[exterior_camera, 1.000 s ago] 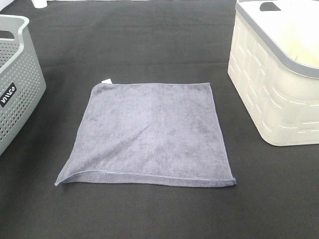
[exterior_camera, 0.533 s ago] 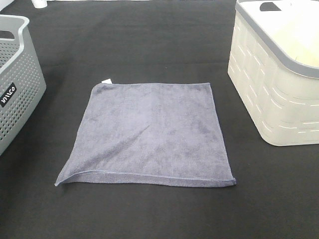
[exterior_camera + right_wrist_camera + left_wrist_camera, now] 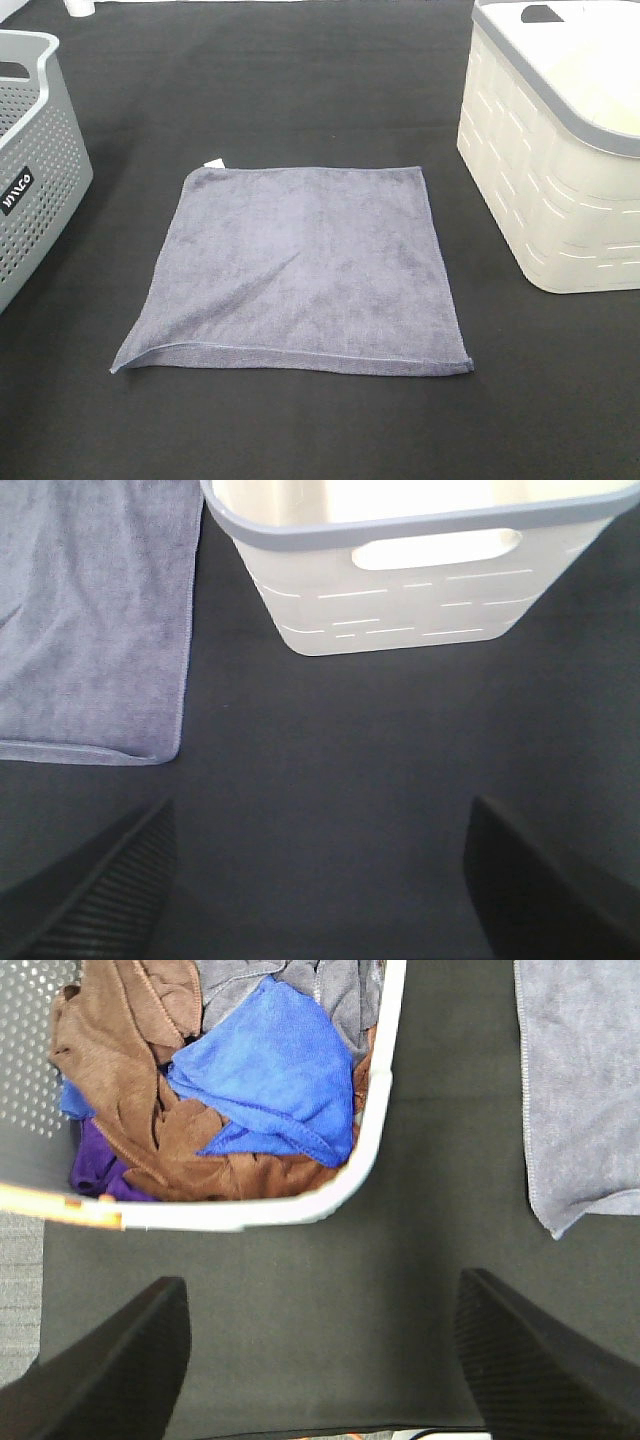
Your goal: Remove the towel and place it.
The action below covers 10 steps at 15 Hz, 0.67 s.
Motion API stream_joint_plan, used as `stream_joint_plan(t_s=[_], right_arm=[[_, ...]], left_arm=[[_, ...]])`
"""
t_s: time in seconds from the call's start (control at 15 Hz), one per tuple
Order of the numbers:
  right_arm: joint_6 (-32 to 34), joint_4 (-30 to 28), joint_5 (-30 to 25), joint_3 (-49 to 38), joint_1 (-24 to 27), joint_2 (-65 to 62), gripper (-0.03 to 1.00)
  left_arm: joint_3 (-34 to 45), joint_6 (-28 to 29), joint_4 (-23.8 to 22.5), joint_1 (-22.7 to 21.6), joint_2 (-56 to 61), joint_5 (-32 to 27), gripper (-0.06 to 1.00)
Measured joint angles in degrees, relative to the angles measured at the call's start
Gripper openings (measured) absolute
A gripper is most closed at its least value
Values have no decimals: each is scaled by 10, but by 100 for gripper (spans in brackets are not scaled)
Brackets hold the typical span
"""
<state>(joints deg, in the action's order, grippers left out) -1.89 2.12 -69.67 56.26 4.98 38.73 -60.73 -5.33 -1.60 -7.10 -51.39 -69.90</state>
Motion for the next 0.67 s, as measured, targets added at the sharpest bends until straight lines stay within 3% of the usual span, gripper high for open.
stream_joint_plan(t_s=[0.2, 0.67], right_arm=[[-7, -32, -1, -57, -1, -92, 76], [-29, -32, -1, -125, -37, -252, 76]], left_arm=[[57, 3, 1, 0, 79, 0, 70], [181, 5, 1, 0, 271, 15, 69]])
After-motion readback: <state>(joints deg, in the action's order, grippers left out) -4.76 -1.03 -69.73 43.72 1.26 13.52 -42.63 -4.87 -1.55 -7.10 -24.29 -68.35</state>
